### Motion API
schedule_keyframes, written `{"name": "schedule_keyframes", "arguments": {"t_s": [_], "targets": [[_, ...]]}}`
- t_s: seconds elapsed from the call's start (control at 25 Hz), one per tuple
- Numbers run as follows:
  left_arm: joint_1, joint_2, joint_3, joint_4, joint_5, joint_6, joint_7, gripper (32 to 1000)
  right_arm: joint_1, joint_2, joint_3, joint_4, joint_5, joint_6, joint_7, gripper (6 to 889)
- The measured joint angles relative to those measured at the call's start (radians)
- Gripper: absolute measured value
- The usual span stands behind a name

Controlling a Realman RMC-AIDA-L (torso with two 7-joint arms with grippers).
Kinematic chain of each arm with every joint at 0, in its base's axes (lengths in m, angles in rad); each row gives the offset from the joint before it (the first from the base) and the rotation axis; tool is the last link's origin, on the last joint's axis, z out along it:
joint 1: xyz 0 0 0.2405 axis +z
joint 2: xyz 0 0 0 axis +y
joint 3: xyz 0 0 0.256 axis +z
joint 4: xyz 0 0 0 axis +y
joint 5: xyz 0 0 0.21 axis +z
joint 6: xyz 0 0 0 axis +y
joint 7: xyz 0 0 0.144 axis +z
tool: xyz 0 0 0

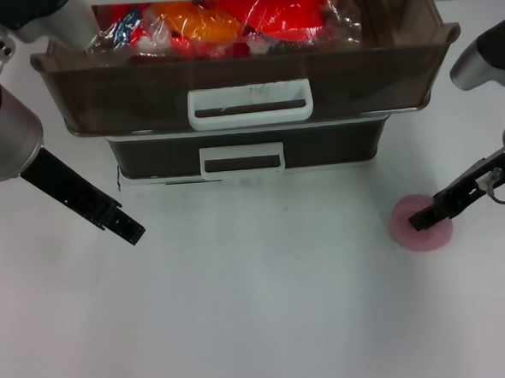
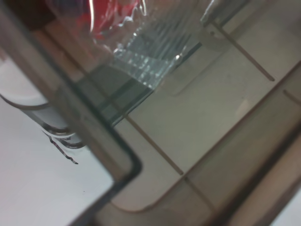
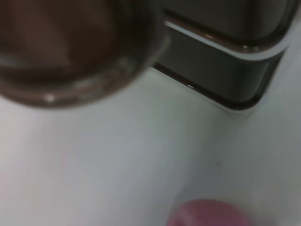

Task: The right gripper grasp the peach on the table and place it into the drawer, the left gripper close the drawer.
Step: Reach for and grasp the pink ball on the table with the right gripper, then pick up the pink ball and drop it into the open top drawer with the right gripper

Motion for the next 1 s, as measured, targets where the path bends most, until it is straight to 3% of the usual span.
{"name": "schedule_keyframes", "arguments": {"t_s": [0.04,0.68,1.0], "targets": [[0.000,0.0000,0.000,0.000,0.000,0.000,0.000,815,0.000,0.000,0.000,0.005,0.000,-0.005,0.001,810],[0.000,0.0001,0.002,0.000,-0.002,0.001,0.000,815,-0.002,0.000,-0.002,0.005,0.001,-0.011,-0.009,180],[0.000,0.0015,-0.001,0.000,0.000,0.002,0.001,815,-0.003,0.000,0.000,0.004,0.001,-0.011,-0.007,113]]}}
